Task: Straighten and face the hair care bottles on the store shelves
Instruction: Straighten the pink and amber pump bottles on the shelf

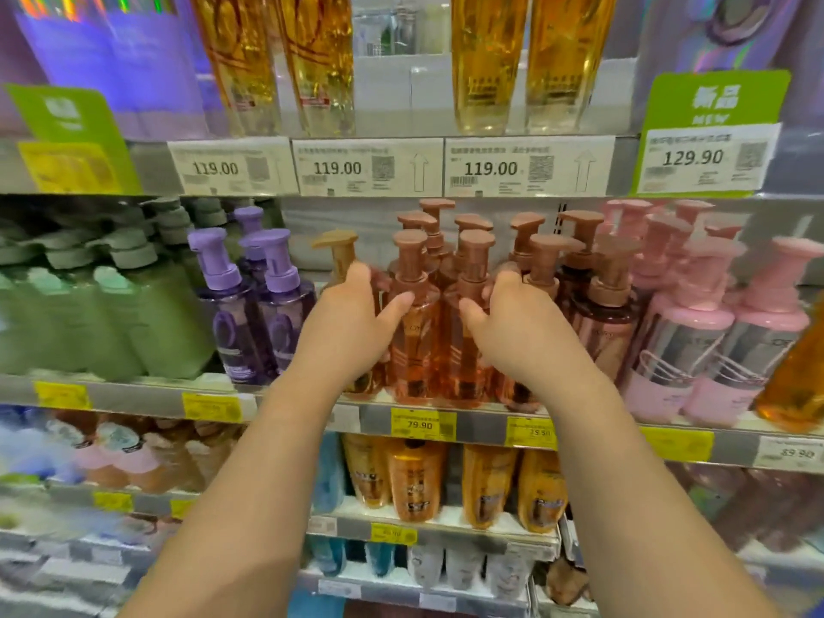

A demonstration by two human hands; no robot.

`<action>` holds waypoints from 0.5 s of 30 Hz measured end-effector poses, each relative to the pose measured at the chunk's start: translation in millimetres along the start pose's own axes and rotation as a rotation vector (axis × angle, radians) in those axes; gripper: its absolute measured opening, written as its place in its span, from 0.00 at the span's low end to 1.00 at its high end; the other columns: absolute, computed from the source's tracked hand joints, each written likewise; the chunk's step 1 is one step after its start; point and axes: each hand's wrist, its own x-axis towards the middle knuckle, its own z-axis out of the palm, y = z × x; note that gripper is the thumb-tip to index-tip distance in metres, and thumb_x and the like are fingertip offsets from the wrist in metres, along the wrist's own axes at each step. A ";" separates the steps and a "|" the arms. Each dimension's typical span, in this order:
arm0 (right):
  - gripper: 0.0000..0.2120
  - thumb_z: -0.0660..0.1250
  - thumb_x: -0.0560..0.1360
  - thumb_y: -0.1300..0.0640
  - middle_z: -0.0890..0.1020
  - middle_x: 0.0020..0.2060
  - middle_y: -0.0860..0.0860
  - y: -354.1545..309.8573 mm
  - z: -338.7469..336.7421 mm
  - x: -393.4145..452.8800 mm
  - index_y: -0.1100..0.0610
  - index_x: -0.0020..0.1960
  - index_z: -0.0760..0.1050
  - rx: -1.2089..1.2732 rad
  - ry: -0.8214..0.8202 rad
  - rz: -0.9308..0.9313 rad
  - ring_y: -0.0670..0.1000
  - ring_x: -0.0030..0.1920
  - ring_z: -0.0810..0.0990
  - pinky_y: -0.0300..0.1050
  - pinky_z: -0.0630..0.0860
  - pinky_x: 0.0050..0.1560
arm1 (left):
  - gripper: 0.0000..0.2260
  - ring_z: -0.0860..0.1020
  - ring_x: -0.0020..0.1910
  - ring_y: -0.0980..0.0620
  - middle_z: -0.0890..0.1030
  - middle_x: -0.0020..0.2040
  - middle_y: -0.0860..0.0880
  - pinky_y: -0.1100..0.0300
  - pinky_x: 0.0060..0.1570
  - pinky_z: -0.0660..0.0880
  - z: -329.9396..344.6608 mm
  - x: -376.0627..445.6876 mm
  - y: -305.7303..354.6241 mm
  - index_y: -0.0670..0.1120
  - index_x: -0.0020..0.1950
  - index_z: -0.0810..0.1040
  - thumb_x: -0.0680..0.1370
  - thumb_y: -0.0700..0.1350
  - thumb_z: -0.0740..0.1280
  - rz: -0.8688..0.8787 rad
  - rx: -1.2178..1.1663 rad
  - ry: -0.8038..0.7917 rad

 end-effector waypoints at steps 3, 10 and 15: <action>0.15 0.63 0.81 0.45 0.80 0.40 0.53 0.2 -0.7 3.7 0.56 0.53 0.66 -0.035 -0.024 0.002 0.57 0.42 0.82 0.50 0.76 0.36 | 0.28 0.79 0.36 0.48 0.75 0.38 0.54 0.54 0.32 0.75 4.0 1.1 0.9 0.49 0.52 0.66 0.70 0.72 0.65 0.032 -0.006 -0.017; 0.21 0.68 0.77 0.39 0.72 0.31 0.48 -9.3 -4.6 -2.3 0.55 0.47 0.65 -0.146 0.088 0.008 0.53 0.33 0.73 0.45 0.63 0.26 | 0.26 0.74 0.38 0.48 0.71 0.38 0.54 0.59 0.28 0.64 0.9 11.3 -1.7 0.51 0.48 0.64 0.69 0.68 0.70 0.123 0.003 -0.066; 0.24 0.68 0.75 0.35 0.77 0.35 0.53 -14.8 -4.7 -1.9 0.56 0.45 0.67 -0.223 0.113 0.032 0.59 0.41 0.81 0.48 0.70 0.32 | 0.23 0.79 0.42 0.46 0.80 0.53 0.46 0.58 0.33 0.68 -3.9 17.6 -3.8 0.50 0.52 0.64 0.73 0.63 0.70 0.169 -0.002 -0.162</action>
